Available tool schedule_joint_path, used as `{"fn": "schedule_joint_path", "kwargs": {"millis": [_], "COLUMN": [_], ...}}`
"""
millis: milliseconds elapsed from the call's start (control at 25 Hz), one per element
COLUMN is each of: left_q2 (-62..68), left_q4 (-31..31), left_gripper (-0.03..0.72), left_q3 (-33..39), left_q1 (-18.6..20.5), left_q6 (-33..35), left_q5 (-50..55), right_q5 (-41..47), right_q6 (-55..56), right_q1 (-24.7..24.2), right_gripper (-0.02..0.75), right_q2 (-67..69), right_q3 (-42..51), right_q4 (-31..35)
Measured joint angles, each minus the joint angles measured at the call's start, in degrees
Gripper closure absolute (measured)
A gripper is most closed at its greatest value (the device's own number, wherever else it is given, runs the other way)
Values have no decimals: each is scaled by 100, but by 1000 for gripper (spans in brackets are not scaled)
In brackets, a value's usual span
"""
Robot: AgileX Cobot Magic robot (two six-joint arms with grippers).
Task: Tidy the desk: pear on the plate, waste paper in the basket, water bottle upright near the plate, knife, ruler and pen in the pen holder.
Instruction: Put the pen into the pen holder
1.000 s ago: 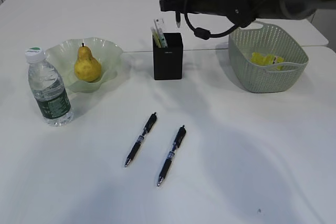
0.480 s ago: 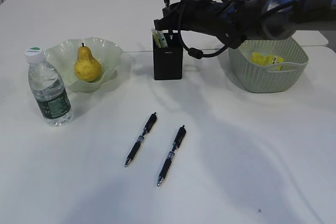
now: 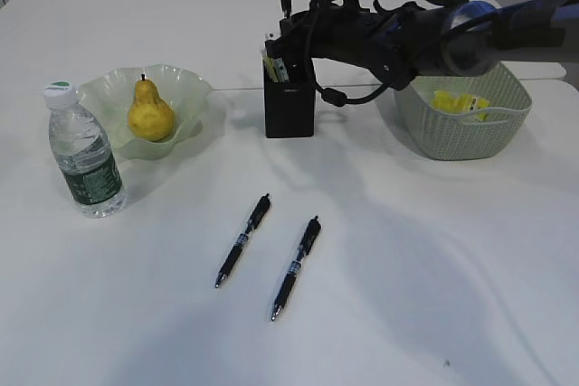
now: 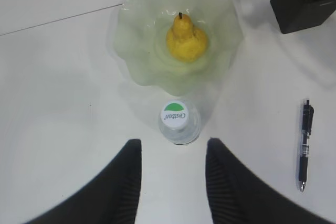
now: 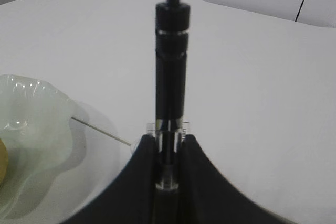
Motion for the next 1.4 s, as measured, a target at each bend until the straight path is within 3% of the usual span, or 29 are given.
{"fn": "schedule_joint_path", "kwargs": {"millis": [800,960,1200,1400], "left_q2": [68,68,68,68], "left_q4": [0,0,0,0], "left_gripper": [403,403,403,403], "left_q3": [0,0,0,0], "left_q1": [0,0,0,0], "left_q6": [0,0,0,0], "left_q5": [0,0,0,0], "right_q5": [-165,-165,-165,-142], "right_q6": [0,0,0,10], "right_q1": [-62,-62,-62,-62], "right_gripper": [631,568,362,331], "right_q2": [285,285,285,272], "right_q3": [-18,-18,-18,-18], "right_q4": [-2,-2,-12,-12]}}
